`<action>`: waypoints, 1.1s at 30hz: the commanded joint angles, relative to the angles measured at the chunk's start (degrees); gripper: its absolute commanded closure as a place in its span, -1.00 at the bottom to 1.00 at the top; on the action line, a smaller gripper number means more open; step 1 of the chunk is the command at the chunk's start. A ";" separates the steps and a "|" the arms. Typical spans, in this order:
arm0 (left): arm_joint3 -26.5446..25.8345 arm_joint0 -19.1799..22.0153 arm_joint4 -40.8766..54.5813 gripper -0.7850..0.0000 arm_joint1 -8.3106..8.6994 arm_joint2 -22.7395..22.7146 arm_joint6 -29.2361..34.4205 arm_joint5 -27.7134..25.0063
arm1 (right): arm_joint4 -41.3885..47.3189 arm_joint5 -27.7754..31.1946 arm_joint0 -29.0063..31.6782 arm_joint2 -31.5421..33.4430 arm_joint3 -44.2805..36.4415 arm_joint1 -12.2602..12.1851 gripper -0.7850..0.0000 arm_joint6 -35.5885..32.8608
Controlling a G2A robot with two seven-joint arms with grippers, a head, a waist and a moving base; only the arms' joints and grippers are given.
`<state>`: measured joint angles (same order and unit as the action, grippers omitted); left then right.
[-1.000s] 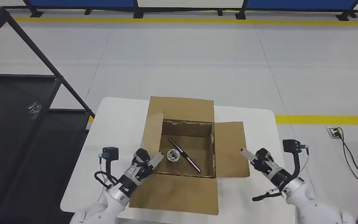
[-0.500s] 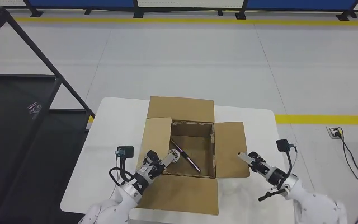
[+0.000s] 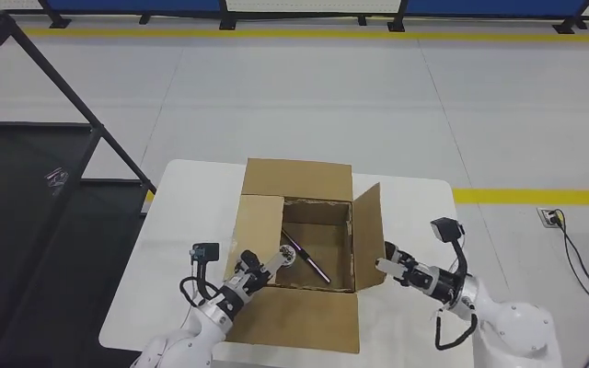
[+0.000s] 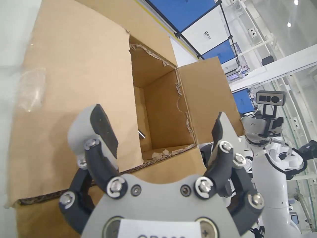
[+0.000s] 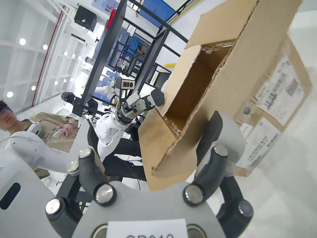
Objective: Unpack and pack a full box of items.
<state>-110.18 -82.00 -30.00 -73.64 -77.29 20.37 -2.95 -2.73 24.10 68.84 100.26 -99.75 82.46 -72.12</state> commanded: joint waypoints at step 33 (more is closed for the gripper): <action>1.99 1.53 0.54 -1.00 0.34 -0.28 2.80 2.16 | -29.46 -10.94 -14.84 -25.18 10.35 -2.17 -1.00 12.45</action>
<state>-108.39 -80.62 -29.32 -73.33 -77.62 22.94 -0.84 -30.63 13.78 53.86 75.82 -88.83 80.34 -60.06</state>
